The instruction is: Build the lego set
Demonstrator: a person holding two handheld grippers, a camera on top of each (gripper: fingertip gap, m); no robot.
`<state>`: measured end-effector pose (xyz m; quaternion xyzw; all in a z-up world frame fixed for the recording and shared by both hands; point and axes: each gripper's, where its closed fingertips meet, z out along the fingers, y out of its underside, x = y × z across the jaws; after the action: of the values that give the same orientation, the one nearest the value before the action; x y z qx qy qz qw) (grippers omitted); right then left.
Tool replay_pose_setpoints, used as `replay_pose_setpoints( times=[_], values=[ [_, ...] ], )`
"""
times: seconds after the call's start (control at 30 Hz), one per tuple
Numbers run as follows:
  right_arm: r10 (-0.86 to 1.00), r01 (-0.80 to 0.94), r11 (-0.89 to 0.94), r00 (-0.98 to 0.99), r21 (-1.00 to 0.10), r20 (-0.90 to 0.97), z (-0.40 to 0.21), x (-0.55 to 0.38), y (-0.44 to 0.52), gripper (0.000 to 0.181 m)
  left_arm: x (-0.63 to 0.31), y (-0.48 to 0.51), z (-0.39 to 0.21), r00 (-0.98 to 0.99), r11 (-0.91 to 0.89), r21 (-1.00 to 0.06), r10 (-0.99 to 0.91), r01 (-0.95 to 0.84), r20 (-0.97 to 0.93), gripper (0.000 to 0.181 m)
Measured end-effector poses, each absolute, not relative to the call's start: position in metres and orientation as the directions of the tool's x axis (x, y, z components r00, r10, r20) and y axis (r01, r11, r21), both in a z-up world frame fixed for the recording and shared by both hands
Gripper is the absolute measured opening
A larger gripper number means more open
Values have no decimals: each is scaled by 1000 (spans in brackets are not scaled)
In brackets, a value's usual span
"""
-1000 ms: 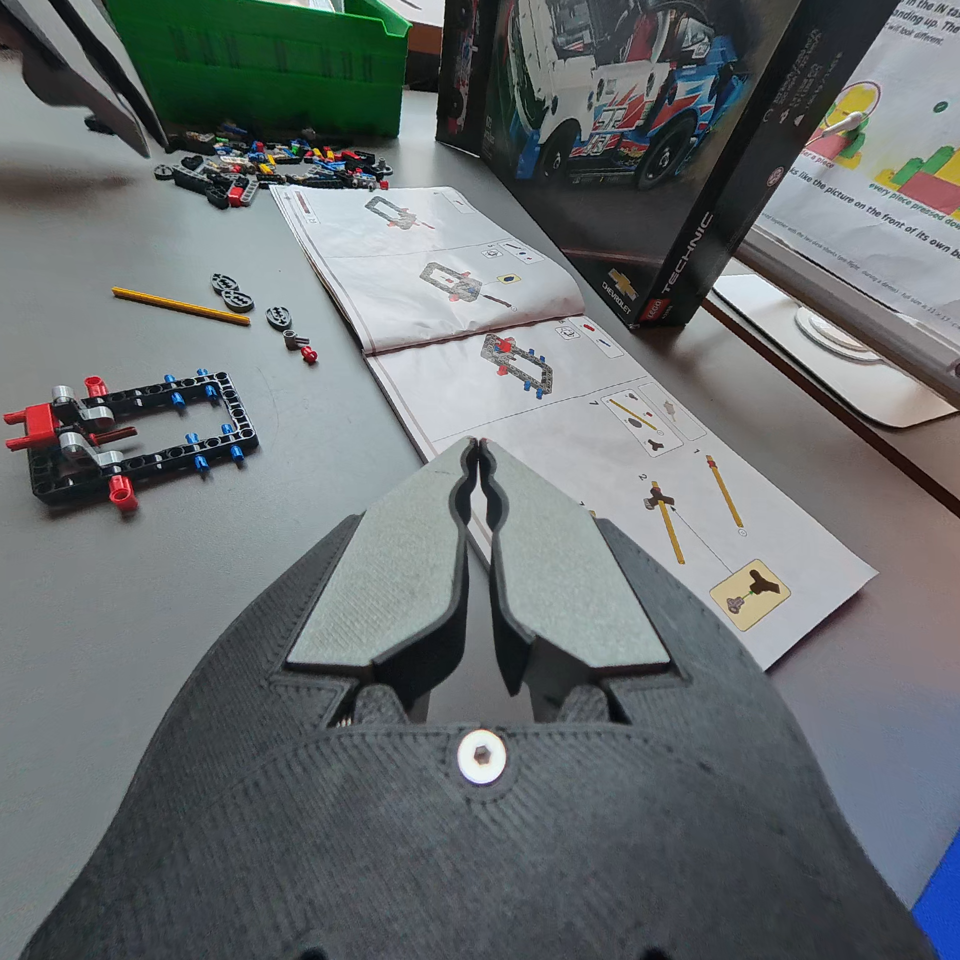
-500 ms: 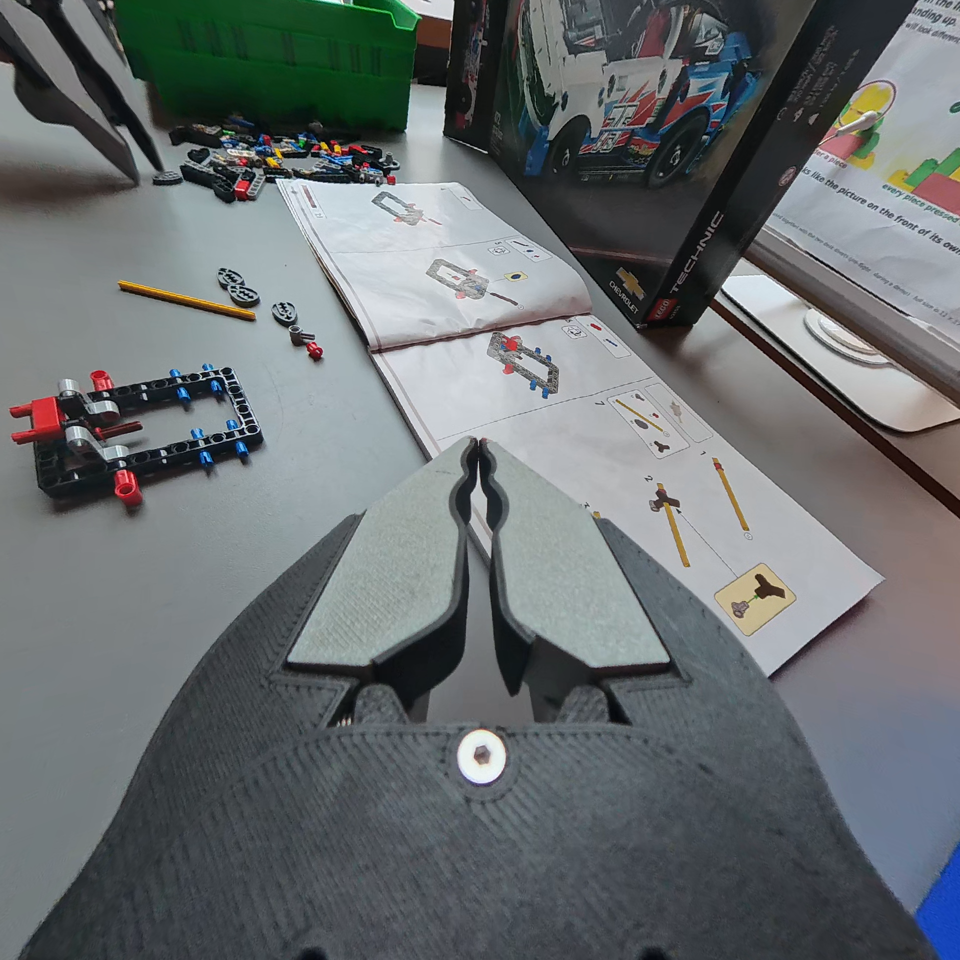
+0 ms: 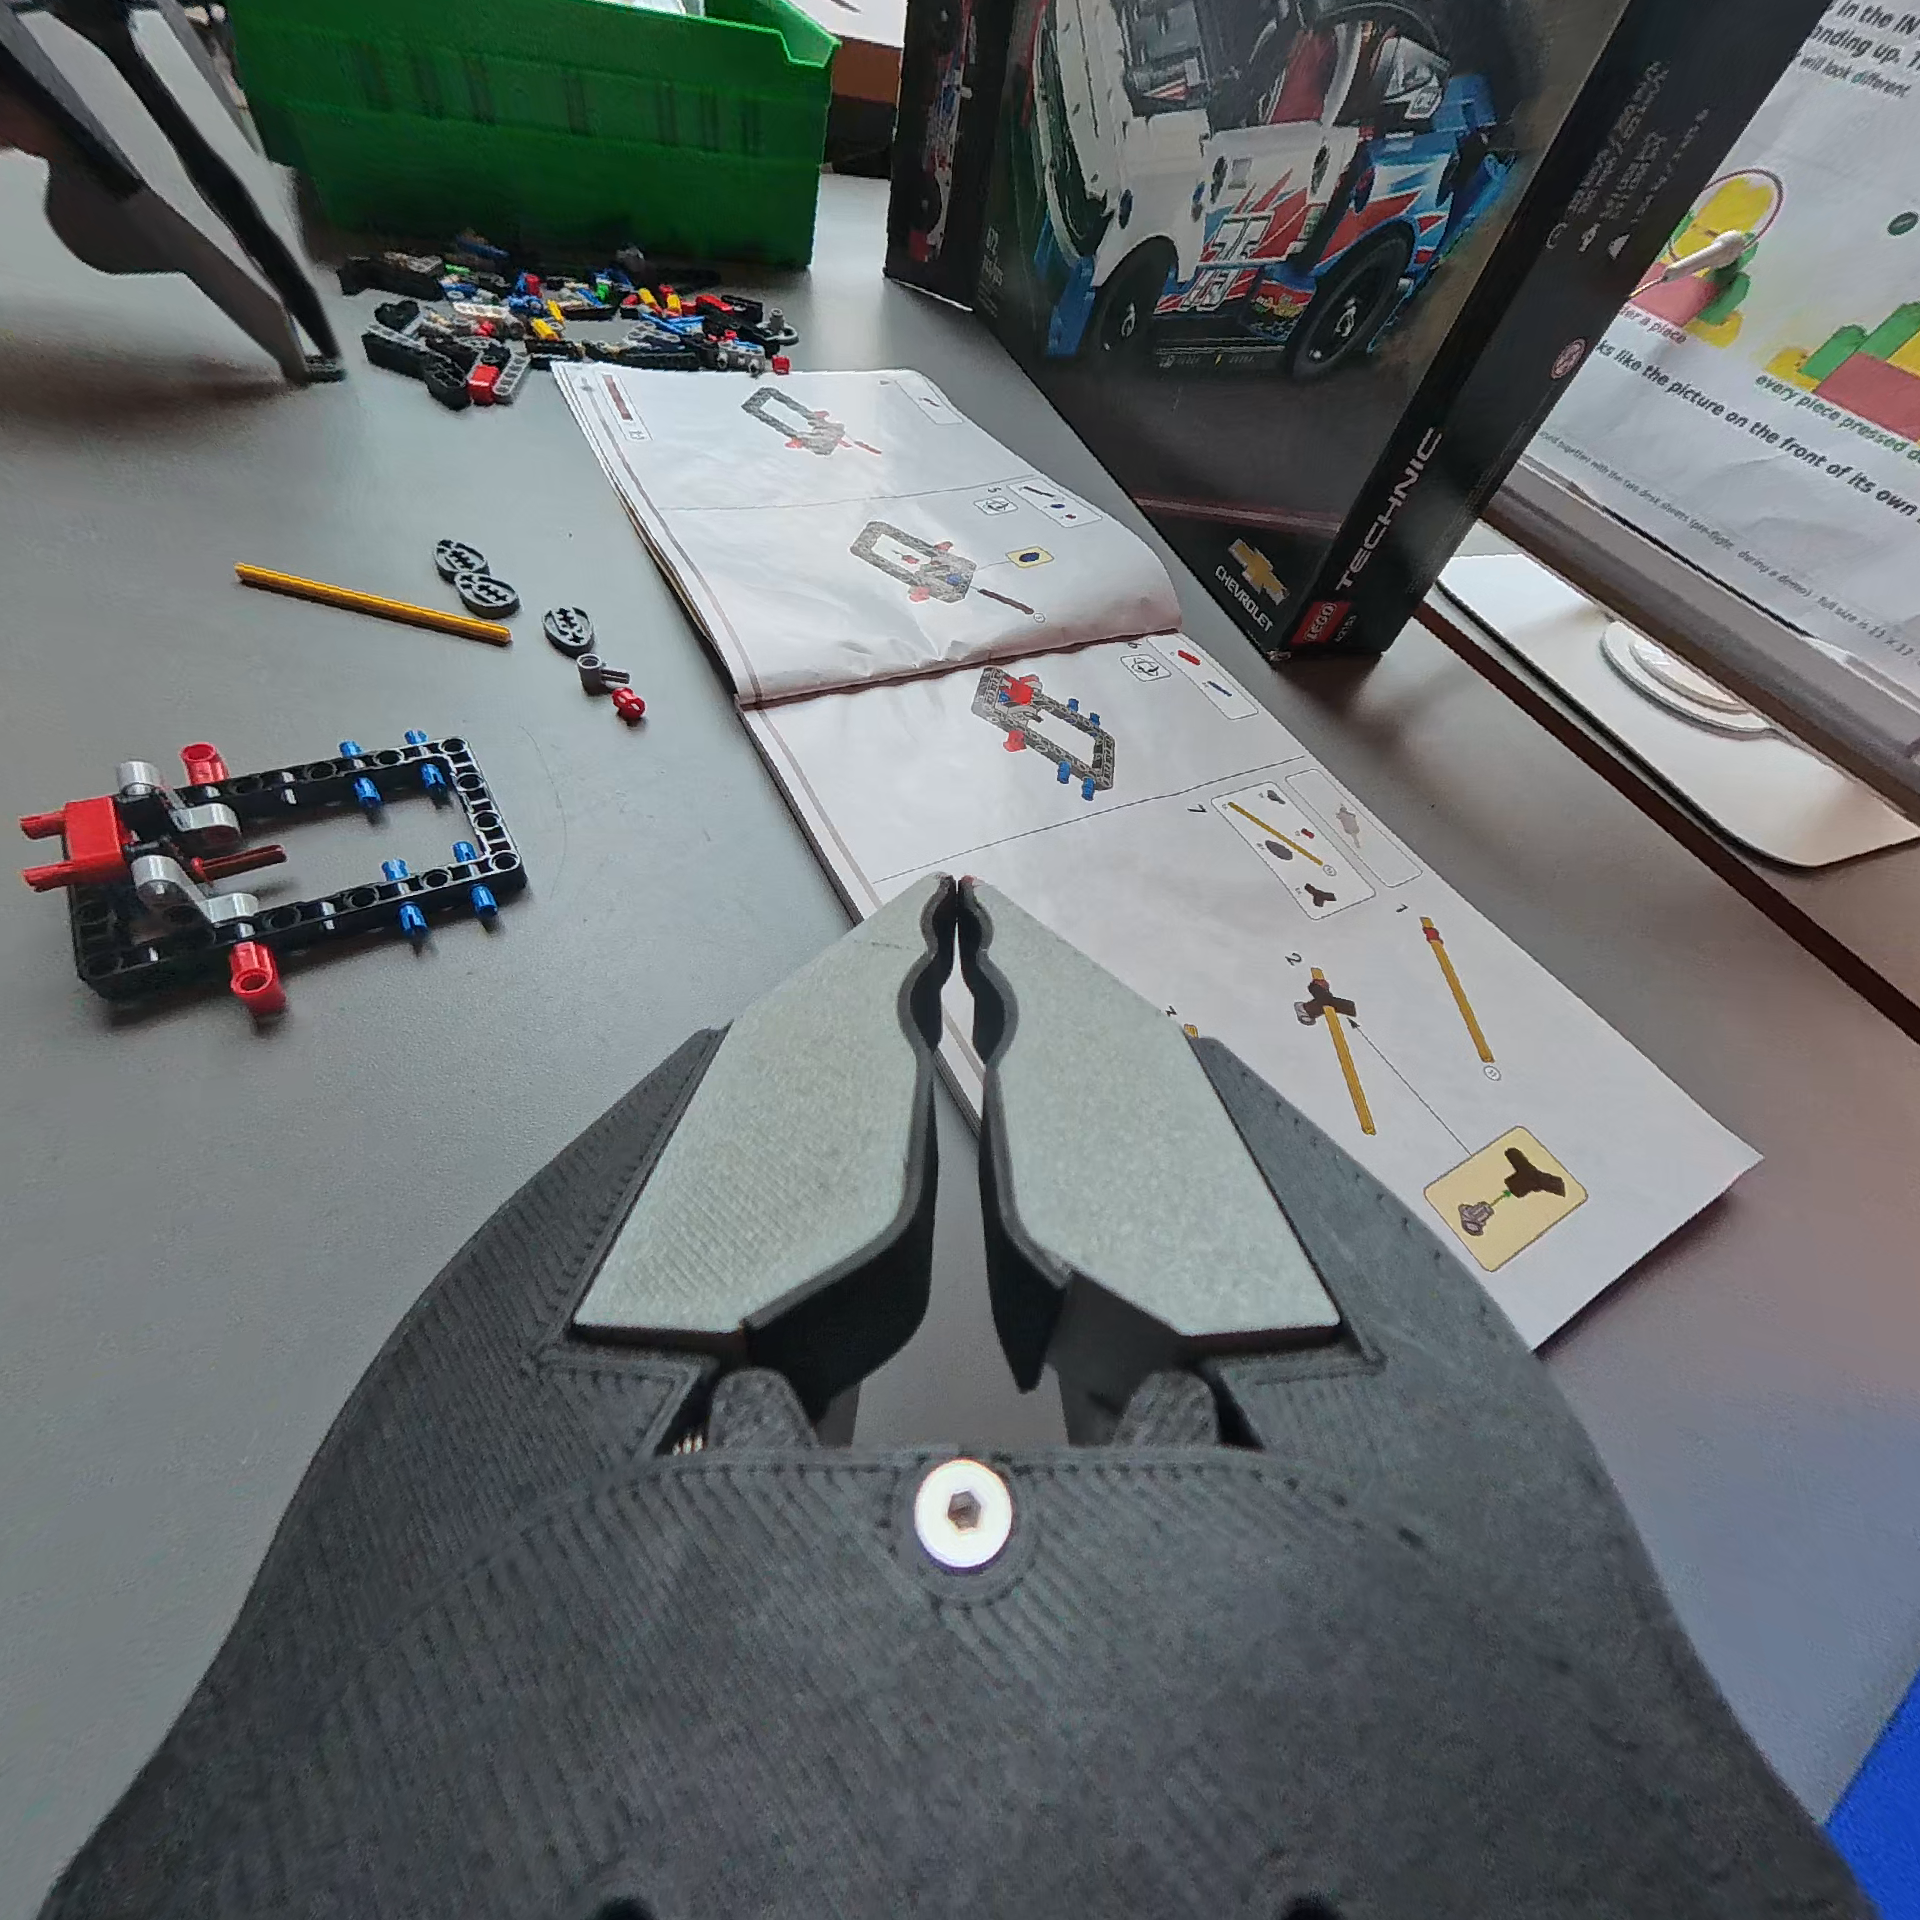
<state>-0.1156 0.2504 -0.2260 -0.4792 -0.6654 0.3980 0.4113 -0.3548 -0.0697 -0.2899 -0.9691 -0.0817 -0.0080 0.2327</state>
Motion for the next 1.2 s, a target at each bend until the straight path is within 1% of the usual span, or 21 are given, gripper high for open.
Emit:
replay_pose_setpoints(
  times=[0.13, 0.23, 0.4, 0.57, 0.67, 0.77, 0.93, 1.0, 1.1, 1.17, 1.2],
  values=[
    [965, 315, 223, -203, -923, 164, -227, -116, 251, 0, -335, -60, -290, 993, -876, -468, 112, 118, 42, 15],
    [965, 313, 226, -203, -922, 167, -227, -116, 250, 0, -310, -32, -290, 996, -866, -494, 53, 79, 67, 15],
    [967, 311, 220, -194, -925, 165, -226, -115, 253, 0, -265, 11, -291, 996, -862, -505, -75, -45, 40, 15],
    [967, 308, 216, -196, -926, 161, -225, -115, 253, 0, -245, 32, -291, 991, -844, -532, -115, -62, 66, 15],
    [967, 303, 218, -194, -928, 163, -224, -115, 253, 0, -251, 29, -284, 993, -834, -548, -108, -61, 53, 20],
    [970, 296, 209, -185, -932, 159, -223, -115, 255, 0, -278, 15, -260, 998, -800, -598, -62, -37, 21, 24],
    [978, 266, 184, -149, -946, 148, -216, -119, 259, 0, -364, -17, -187, 976, -655, -756, 156, -14, -153, 26],
    [982, 258, 164, -133, -952, 133, -214, -124, 259, 4, -379, -15, -166, 974, -584, -812, 170, -21, -148, 36],
    [989, 268, 119, -118, -956, 90, -218, -137, 256, 19, -368, 17, -161, 995, -506, -862, 78, -12, -60, 50],
    [992, 271, 82, -117, -959, 52, -220, -147, 251, 31, -357, 47, -162, 997, -451, -891, 17, -55, -70, 49],
    [993, 270, 73, -114, -960, 44, -220, -152, 248, 36, -355, 63, -163, 997, -418, -906, 13, -66, -79, 41]
  ],
)
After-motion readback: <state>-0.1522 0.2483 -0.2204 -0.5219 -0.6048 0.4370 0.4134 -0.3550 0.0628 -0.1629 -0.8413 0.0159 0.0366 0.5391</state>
